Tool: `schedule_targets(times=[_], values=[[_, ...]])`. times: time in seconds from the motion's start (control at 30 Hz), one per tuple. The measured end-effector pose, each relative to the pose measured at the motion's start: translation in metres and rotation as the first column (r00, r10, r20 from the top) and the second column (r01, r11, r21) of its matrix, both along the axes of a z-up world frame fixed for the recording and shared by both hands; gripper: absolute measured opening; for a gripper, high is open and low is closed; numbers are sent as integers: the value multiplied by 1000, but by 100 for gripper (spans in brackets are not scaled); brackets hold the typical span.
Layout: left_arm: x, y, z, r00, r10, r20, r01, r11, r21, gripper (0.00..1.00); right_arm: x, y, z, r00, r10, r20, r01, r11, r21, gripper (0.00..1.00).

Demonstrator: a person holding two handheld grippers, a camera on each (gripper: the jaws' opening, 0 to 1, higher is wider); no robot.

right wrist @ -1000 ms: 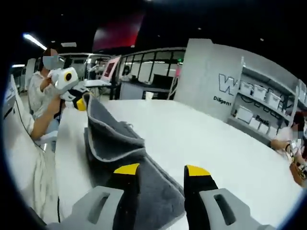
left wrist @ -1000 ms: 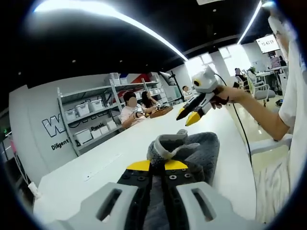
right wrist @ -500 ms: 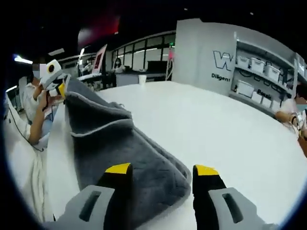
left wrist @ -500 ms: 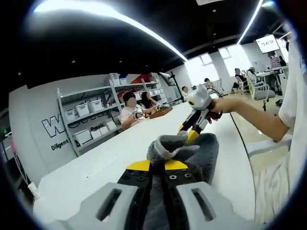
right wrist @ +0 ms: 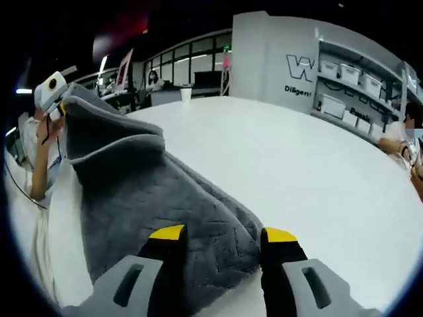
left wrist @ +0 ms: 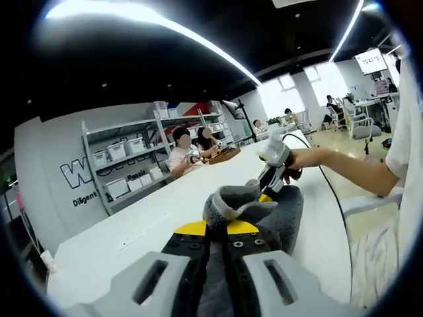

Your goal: Open the folded towel by lifting each exposed corner and separating the folded layers until the towel lies flat within the target outline without major curled edges

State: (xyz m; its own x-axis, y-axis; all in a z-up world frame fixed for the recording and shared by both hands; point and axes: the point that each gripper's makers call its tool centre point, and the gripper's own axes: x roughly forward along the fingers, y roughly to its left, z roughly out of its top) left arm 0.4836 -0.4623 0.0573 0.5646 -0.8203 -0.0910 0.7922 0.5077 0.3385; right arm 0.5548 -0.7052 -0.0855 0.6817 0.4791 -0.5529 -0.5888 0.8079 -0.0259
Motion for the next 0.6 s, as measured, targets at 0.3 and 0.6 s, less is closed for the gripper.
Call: schedule_targets(times=[0.3, 0.6], values=[[3, 2, 0, 1000, 2, -8, -2, 1000, 0, 6, 3, 0, -2, 999, -36, -21, 37, 999, 34, 42], [10, 11, 3, 1000, 21, -12, -22, 1000, -8, 6, -4, 12, -2, 999, 23, -43, -21, 999, 48, 22]])
